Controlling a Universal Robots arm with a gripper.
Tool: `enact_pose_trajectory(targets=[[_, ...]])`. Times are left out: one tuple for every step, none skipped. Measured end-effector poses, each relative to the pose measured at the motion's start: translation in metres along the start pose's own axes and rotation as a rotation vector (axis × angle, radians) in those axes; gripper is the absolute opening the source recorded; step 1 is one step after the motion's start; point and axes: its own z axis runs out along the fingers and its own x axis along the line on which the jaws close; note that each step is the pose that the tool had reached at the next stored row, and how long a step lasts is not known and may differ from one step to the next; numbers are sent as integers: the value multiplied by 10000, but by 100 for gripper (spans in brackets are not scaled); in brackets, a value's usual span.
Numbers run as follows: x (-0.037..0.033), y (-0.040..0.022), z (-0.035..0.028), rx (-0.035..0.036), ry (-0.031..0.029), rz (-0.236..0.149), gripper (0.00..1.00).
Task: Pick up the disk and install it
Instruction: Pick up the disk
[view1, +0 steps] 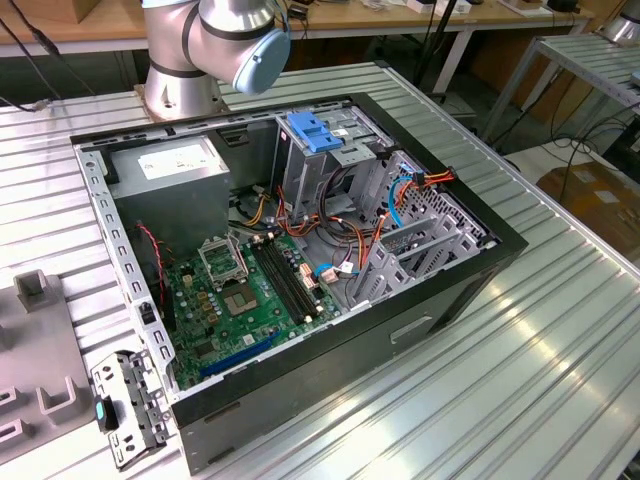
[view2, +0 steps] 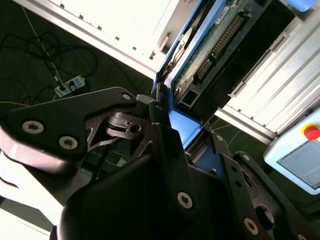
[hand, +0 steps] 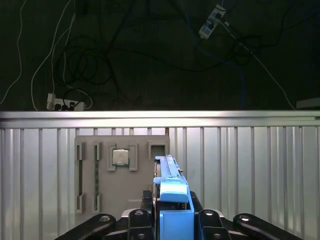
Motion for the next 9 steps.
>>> enact_pose_trajectory(targets=[[0, 0, -6, 1, -1, 0, 37], [-1, 0, -20, 0, 0, 0, 37], [-1, 1, -33, 1, 0, 0, 37], [-1, 1, -47, 0, 0, 0, 37], [-2, 1, -55, 0, 0, 0, 37], [-2, 1, -64, 0, 0, 0, 37], [-2, 2, -72, 1, 0, 0, 37], [-3, 2, -92, 1, 0, 0, 37], [-4, 3, -123, 0, 0, 0, 37]])
